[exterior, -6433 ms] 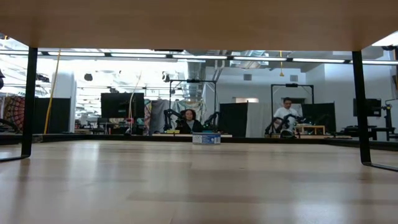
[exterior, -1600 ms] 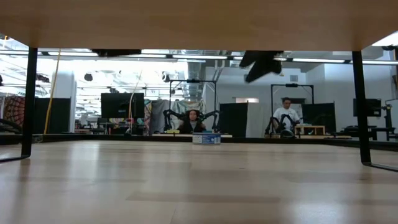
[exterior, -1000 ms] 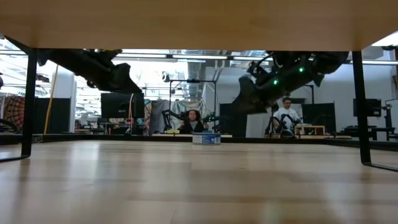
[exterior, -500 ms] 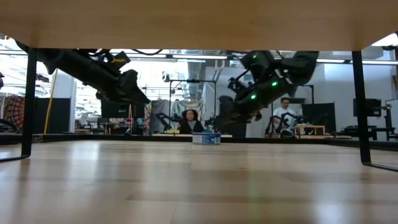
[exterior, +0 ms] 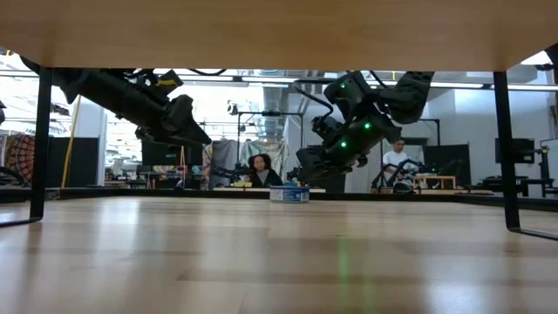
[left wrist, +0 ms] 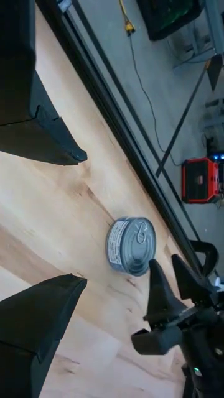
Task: Stack canned seafood by type on shelf
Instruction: Put the blue tuna can on the top of the left stacked tuna cans on the shelf
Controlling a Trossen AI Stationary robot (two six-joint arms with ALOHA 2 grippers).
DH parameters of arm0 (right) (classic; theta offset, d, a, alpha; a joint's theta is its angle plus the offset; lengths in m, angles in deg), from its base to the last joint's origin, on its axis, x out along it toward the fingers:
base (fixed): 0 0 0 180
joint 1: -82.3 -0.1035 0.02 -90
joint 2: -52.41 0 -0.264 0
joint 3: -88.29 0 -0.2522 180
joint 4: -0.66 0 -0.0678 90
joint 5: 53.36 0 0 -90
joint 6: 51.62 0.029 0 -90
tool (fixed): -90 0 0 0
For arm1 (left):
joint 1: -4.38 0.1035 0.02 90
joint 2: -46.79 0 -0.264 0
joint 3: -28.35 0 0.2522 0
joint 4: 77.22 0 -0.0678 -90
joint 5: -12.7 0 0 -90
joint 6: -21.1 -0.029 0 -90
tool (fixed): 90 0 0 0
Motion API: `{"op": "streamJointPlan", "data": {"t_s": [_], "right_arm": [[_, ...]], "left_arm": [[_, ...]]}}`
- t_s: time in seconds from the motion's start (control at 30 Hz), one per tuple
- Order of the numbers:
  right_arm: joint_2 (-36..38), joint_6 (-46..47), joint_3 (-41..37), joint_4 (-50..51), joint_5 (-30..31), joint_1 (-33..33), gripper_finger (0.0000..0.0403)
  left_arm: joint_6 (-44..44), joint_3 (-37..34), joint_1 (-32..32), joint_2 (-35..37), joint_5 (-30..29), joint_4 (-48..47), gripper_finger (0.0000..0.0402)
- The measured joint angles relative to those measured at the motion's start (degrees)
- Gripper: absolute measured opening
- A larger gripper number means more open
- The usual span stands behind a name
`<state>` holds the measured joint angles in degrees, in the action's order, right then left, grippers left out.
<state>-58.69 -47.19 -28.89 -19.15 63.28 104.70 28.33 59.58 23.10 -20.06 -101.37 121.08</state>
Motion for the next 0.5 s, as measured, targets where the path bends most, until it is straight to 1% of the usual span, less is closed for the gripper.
{"op": "streamJointPlan", "data": {"t_s": [0.23, 0.5], "right_arm": [[-2.56, -1.37, 0.48, -0.54, -0.69, -0.26, 0.0282], [-1.26, -4.59, 0.53, 5.63, -0.76, -1.74, 0.0282]], "left_arm": [[-0.08, 0.02, -0.03, 0.00, 0.03, 1.15, 0.0288], [0.01, 0.02, -0.11, 0.00, 0.56, 1.11, 0.0288]]}}
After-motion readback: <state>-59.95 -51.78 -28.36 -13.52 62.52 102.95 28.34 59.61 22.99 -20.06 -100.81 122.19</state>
